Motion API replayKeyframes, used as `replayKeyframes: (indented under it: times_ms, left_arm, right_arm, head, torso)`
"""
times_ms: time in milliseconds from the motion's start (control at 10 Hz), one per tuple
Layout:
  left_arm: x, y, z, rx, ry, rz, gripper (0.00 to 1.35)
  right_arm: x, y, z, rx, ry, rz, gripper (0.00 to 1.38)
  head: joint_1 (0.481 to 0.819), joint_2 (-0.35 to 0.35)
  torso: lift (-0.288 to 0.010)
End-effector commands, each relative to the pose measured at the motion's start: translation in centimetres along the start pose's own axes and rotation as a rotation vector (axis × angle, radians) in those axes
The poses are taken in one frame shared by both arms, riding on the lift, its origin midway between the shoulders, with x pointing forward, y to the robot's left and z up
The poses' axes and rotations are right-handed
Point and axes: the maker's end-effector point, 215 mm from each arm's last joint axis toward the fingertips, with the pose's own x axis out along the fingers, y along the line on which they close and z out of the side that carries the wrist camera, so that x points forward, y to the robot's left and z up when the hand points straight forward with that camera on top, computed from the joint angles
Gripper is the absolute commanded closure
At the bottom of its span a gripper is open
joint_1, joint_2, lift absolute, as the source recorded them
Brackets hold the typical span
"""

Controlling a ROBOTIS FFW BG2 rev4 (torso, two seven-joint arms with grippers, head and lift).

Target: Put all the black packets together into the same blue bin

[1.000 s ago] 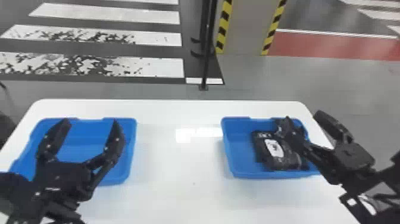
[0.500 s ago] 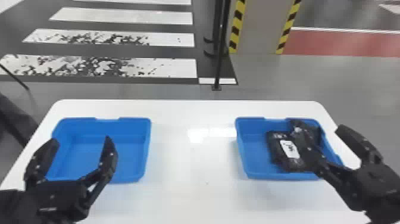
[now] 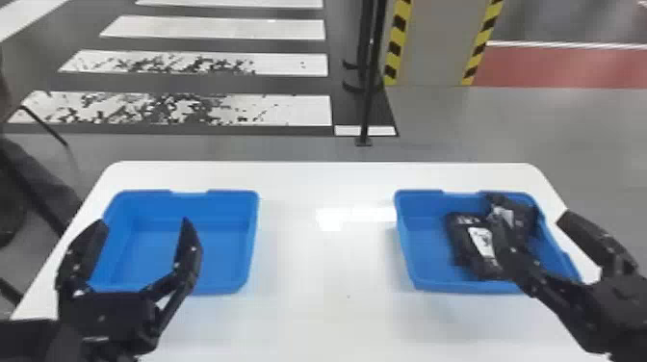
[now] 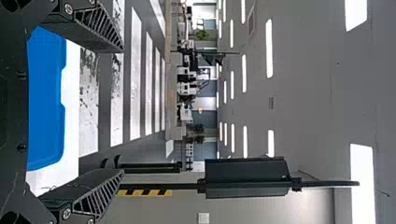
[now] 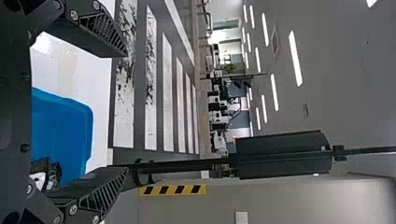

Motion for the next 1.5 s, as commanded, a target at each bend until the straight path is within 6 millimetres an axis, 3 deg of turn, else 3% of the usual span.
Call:
replayKeyframes:
  times_ms: [0, 1400]
  left_arm:
    - [0.03, -0.24, 0.17, -0.003, -0.007, -0.004, 0.12]
    - [0.20, -1.16, 1.11, -0.017, -0.036, -0.024, 0.12]
  right_arm:
    - [0.10, -0.06, -0.20, 0.002, 0.006, 0.000, 0.16]
    - [0.37, 0.30, -0.35, 0.007, 0.007, 0.007, 0.17]
  head:
    - [0.695, -0.027]
    - [0.695, -0.038]
  torso:
    - [-0.110]
    - [-0.110]
